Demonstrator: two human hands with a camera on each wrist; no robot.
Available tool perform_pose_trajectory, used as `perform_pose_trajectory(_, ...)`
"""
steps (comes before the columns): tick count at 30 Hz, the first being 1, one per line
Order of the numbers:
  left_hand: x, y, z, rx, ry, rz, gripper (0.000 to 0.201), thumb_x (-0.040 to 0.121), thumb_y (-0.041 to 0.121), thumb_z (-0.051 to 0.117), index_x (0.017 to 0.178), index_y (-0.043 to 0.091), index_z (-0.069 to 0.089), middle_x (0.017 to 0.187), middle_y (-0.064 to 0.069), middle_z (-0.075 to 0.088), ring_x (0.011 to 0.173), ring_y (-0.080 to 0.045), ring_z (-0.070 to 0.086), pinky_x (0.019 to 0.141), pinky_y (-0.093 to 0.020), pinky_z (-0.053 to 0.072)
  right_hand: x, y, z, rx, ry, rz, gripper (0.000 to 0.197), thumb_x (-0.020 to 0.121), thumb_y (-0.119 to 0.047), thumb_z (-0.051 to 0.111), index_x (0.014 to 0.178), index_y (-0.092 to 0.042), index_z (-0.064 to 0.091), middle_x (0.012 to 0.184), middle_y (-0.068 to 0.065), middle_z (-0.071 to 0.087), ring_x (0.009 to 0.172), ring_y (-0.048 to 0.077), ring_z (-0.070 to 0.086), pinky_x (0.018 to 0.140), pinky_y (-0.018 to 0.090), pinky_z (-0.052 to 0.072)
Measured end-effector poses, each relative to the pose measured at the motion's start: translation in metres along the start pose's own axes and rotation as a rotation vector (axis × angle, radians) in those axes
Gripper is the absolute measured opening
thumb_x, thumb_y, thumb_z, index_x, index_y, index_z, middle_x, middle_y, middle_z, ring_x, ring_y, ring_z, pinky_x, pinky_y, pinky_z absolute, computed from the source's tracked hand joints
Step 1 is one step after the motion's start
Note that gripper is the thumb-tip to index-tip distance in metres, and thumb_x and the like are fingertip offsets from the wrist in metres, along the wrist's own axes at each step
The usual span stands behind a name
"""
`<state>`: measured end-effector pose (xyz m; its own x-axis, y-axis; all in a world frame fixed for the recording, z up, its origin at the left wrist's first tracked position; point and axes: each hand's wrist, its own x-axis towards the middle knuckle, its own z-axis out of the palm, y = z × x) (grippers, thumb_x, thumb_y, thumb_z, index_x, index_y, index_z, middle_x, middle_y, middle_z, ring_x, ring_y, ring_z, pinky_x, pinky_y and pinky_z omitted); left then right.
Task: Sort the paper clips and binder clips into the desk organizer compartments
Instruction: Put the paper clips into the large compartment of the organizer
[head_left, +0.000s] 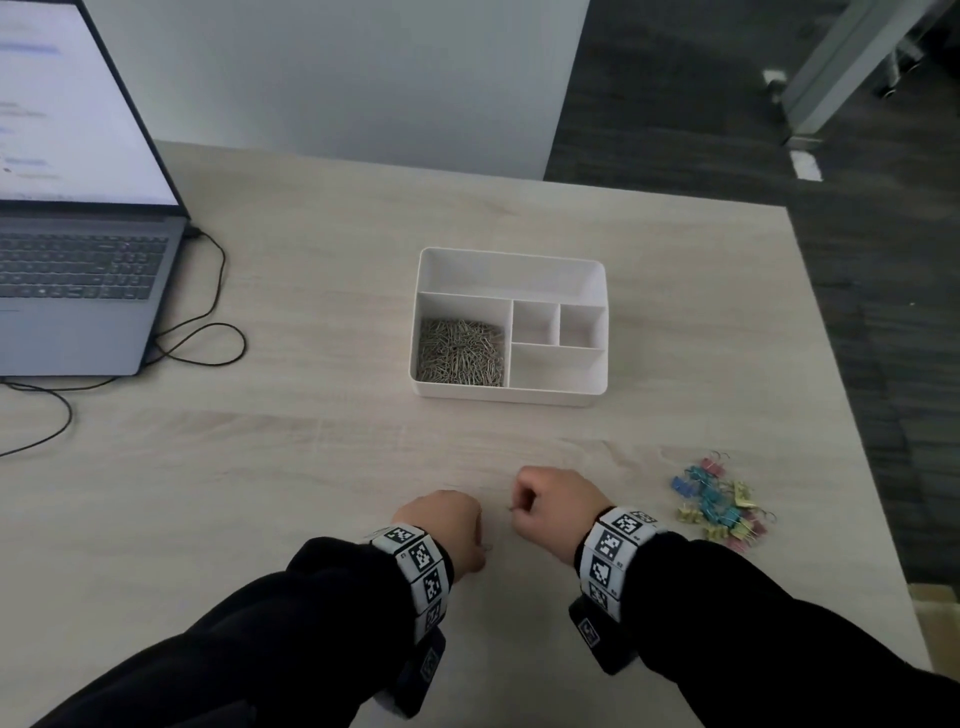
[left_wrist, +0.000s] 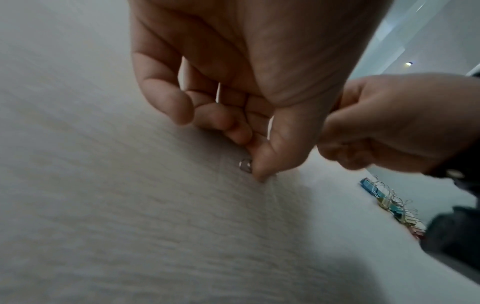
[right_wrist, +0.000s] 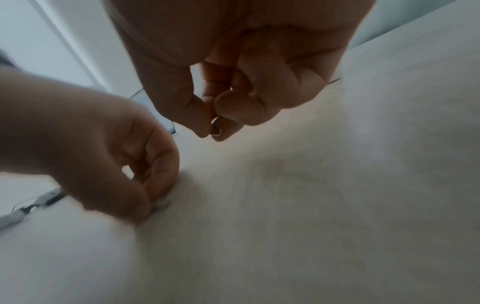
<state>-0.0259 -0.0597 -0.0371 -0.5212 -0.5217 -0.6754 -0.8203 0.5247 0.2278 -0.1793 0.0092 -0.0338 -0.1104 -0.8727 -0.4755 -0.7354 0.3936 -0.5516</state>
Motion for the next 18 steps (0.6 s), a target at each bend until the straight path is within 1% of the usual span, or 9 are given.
perform_pose_trajectory(2,0.001,-0.001,0.0,0.015,0.007,0.031,0.021,0.078,0.037,0.066,0.093,0.023,0.068,0.107,0.001,0.065,0.099,-0.024,0.064,0.082,-0.031,0.052,0.012,-0.003,-0.01,0.121,0.101,0.015,0.007,0.077,-0.019,0.066,0.079,-0.023,0.061,0.078,-0.005,0.068,0.066,0.009,0.057,0.071,0.028,0.051)
perform_pose_trajectory(4,0.001,-0.005,-0.002,0.017,0.036,0.083,0.017,0.078,0.031,0.062,0.092,0.022,0.066,0.106,0.0,0.062,0.099,-0.025,0.062,0.079,-0.03,0.05,0.026,-0.009,-0.022,0.224,0.187,0.022,0.011,0.079,-0.017,0.068,0.083,-0.027,0.063,0.076,-0.007,0.068,0.06,0.002,0.053,0.068,0.025,0.049)
perform_pose_trajectory(7,0.003,-0.015,-0.012,-0.063,0.098,0.156,0.011,0.078,0.027,0.058,0.087,0.022,0.063,0.101,0.001,0.061,0.095,-0.024,0.061,0.074,-0.027,0.047,0.049,-0.024,-0.043,0.324,0.284,0.015,0.013,0.084,-0.017,0.069,0.083,-0.029,0.064,0.076,-0.012,0.065,0.066,0.002,0.056,0.067,0.02,0.049)
perform_pose_trajectory(8,0.004,-0.019,-0.018,-0.11,0.126,0.176,0.009,0.078,0.026,0.058,0.085,0.023,0.063,0.098,0.002,0.063,0.091,-0.023,0.061,0.072,-0.026,0.046,0.055,-0.029,-0.051,0.344,0.307,0.015,0.012,0.085,-0.018,0.069,0.083,-0.029,0.064,0.077,-0.011,0.065,0.068,0.003,0.058,0.066,0.022,0.052)
perform_pose_trajectory(10,0.008,-0.028,-0.031,-0.237,0.212,0.194,0.008,0.077,0.024,0.061,0.084,0.023,0.065,0.088,0.003,0.067,0.082,-0.02,0.062,0.068,-0.023,0.043,0.071,-0.038,-0.063,0.404,0.342,0.019,0.011,0.086,-0.017,0.068,0.082,-0.027,0.066,0.076,-0.008,0.067,0.066,0.009,0.062,0.065,0.031,0.06)
perform_pose_trajectory(13,0.015,-0.039,-0.058,-0.505,0.358,0.167,0.012,0.079,0.019,0.07,0.089,0.025,0.07,0.074,0.009,0.068,0.063,-0.002,0.059,0.069,-0.017,0.047,0.09,-0.047,-0.073,0.509,0.364,0.041,0.014,0.087,-0.013,0.068,0.081,-0.026,0.067,0.076,-0.003,0.069,0.061,0.016,0.066,0.066,0.043,0.062)
perform_pose_trajectory(15,0.022,-0.043,-0.079,-0.649,0.419,0.121,0.012,0.081,0.017,0.073,0.09,0.025,0.072,0.074,0.011,0.07,0.054,0.005,0.057,0.062,-0.013,0.05,0.096,-0.049,-0.076,0.545,0.375,0.063,0.014,0.088,-0.013,0.067,0.085,-0.027,0.068,0.081,-0.003,0.071,0.063,0.016,0.069,0.068,0.041,0.062)
perform_pose_trajectory(16,0.025,-0.043,-0.089,-0.727,0.441,0.102,0.01,0.083,0.017,0.073,0.09,0.024,0.073,0.076,0.01,0.072,0.051,0.004,0.058,0.057,-0.013,0.052,0.096,-0.049,-0.077,0.536,0.372,0.072,0.013,0.089,-0.015,0.066,0.087,-0.028,0.068,0.084,-0.004,0.072,0.065,0.015,0.07,0.068,0.037,0.062)
perform_pose_trajectory(18,0.031,-0.041,-0.106,-0.855,0.491,0.08,0.008,0.084,0.015,0.073,0.09,0.02,0.075,0.08,0.006,0.074,0.055,-0.001,0.062,0.052,-0.016,0.055,0.09,-0.045,-0.079,0.535,0.361,0.083,0.01,0.092,-0.019,0.063,0.092,-0.028,0.068,0.085,-0.004,0.072,0.066,0.014,0.07,0.066,0.033,0.061)
